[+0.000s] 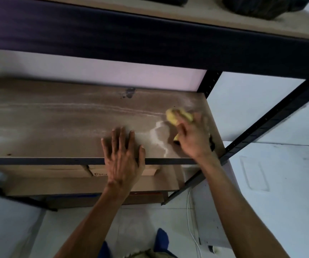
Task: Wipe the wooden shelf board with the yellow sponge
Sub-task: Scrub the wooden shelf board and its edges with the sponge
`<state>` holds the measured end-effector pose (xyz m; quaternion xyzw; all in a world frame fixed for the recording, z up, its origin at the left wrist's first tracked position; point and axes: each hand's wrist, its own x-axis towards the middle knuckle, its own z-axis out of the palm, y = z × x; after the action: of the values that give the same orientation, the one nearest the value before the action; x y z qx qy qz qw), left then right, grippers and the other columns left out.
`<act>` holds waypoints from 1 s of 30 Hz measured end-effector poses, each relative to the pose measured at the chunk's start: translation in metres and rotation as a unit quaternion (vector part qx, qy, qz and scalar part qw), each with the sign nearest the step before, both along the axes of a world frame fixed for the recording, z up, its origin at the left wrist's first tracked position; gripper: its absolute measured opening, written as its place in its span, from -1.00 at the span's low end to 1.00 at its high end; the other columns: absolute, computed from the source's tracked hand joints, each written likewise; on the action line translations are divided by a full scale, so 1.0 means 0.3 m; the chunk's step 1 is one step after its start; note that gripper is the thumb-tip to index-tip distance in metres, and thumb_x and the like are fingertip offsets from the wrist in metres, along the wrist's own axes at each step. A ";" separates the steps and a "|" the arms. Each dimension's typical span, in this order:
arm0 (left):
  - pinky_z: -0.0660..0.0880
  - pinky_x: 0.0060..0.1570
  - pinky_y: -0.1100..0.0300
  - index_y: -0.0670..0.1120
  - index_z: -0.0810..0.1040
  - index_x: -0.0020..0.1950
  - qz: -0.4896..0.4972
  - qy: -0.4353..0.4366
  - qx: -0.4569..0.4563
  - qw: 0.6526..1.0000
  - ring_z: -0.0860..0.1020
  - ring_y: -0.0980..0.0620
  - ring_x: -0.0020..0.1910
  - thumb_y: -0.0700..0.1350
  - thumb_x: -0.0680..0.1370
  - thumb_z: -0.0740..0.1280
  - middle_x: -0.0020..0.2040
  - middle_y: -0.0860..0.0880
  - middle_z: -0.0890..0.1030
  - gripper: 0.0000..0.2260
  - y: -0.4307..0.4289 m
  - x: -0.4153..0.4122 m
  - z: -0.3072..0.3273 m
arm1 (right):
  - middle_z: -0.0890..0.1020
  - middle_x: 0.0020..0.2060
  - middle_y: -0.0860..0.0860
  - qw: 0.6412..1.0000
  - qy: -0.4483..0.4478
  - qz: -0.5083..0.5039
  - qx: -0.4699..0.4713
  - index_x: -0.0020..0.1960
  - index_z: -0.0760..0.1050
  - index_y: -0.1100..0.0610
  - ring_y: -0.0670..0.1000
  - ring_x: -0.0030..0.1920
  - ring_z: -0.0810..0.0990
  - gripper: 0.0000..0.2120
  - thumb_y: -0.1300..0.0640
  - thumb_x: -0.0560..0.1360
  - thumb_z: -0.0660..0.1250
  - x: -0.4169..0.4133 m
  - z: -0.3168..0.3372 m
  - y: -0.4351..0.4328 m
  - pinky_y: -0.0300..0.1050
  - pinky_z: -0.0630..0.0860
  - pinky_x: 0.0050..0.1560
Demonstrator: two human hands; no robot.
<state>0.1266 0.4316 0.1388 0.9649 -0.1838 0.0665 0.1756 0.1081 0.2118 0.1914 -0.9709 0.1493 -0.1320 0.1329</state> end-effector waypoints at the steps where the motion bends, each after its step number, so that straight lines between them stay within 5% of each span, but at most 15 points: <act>1: -0.12 0.54 -0.29 -0.03 0.23 0.58 -0.001 0.003 0.003 1.000 -0.01 -0.15 0.62 0.22 0.60 0.02 0.62 -0.13 0.10 -0.40 -0.002 0.002 -0.001 | 0.30 0.35 0.10 0.999 -0.029 -0.043 0.003 0.48 0.29 -0.21 0.19 0.30 0.28 -0.56 -0.03 0.62 0.19 0.030 0.025 -0.057 0.13 0.32 0.30; 4: -0.07 0.54 -0.28 -0.02 0.21 0.59 -0.003 0.006 0.013 1.000 -0.01 -0.14 0.62 0.22 0.60 -0.01 0.63 -0.13 0.09 -0.39 -0.002 0.003 0.004 | 0.31 0.26 0.20 0.981 -0.082 -0.170 0.040 0.41 0.34 -0.10 0.27 0.23 0.31 -0.61 0.04 0.59 0.19 0.107 0.042 -0.192 0.18 0.33 0.19; 7: -0.06 0.54 -0.26 -0.02 0.20 0.59 -0.005 0.009 0.023 1.000 -0.01 -0.15 0.62 0.23 0.59 -0.01 0.63 -0.13 0.09 -0.39 0.004 0.002 0.011 | 0.28 0.26 0.19 0.970 0.002 -0.228 0.080 0.35 0.36 -0.04 0.29 0.25 0.28 -0.65 -0.01 0.58 0.17 0.164 -0.014 -0.241 0.21 0.26 0.24; 9: -0.09 0.54 -0.27 -0.03 0.25 0.56 -0.011 0.006 0.018 1.000 0.04 -0.17 0.60 0.23 0.58 0.05 0.60 -0.15 0.16 -0.39 0.004 0.012 0.017 | 0.28 0.28 0.19 0.973 0.051 -0.225 0.024 0.34 0.36 -0.05 0.28 0.26 0.27 -0.64 -0.08 0.56 0.16 0.172 -0.050 -0.223 0.19 0.24 0.25; 13: 0.01 0.53 -0.30 -0.08 0.41 0.44 -0.032 -0.025 0.001 0.999 0.24 -0.20 0.51 0.21 0.54 0.14 0.44 -0.17 0.37 -0.44 -0.001 0.060 0.031 | 0.25 0.41 0.12 0.996 0.067 -0.054 -0.004 0.46 0.25 -0.26 0.23 0.34 0.21 -0.58 -0.13 0.60 0.10 0.118 -0.091 -0.112 0.23 0.18 0.36; 17: 0.10 0.51 -0.24 -0.04 0.32 0.52 -0.045 -0.023 0.039 0.998 0.18 -0.17 0.54 0.24 0.55 0.09 0.52 -0.16 0.28 -0.39 0.001 0.074 0.022 | 0.30 0.33 0.00 0.994 0.027 0.099 -0.033 0.47 0.28 -0.27 0.09 0.25 0.23 -0.60 -0.11 0.64 0.11 0.066 -0.081 -0.096 0.20 0.29 0.33; 21: 0.09 0.51 -0.23 -0.01 0.25 0.56 -0.035 -0.018 0.050 0.998 0.11 -0.17 0.58 0.24 0.55 0.09 0.56 -0.15 0.22 -0.38 -0.009 0.080 0.024 | 0.27 0.32 0.12 0.992 -0.061 -0.113 0.008 0.43 0.34 -0.19 0.24 0.25 0.27 -0.59 -0.02 0.60 0.21 0.152 -0.023 -0.257 0.17 0.29 0.28; 25: 0.08 0.50 -0.23 0.00 0.21 0.58 -0.038 -0.008 0.062 0.997 0.06 -0.16 0.59 0.25 0.57 0.07 0.59 -0.14 0.17 -0.38 -0.006 0.086 0.019 | 0.23 0.31 0.14 0.972 0.079 -0.220 0.023 0.44 0.26 -0.11 0.27 0.26 0.25 -0.59 -0.13 0.61 0.08 0.215 -0.034 -0.269 0.20 0.23 0.31; 30: 0.08 0.50 -0.24 0.00 0.24 0.57 -0.039 -0.012 0.055 0.998 0.07 -0.16 0.60 0.25 0.58 0.07 0.59 -0.14 0.19 -0.39 -0.005 0.088 0.017 | 0.20 0.46 0.05 0.996 0.084 -0.014 -0.042 0.52 0.17 -0.26 0.26 0.36 0.22 -0.55 -0.07 0.64 0.09 0.151 -0.083 -0.124 0.25 0.22 0.38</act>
<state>0.1529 0.4302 0.1439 0.9643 -0.2265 0.0609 0.1227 0.1535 0.1746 0.1666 -0.9810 0.1678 -0.0585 0.0774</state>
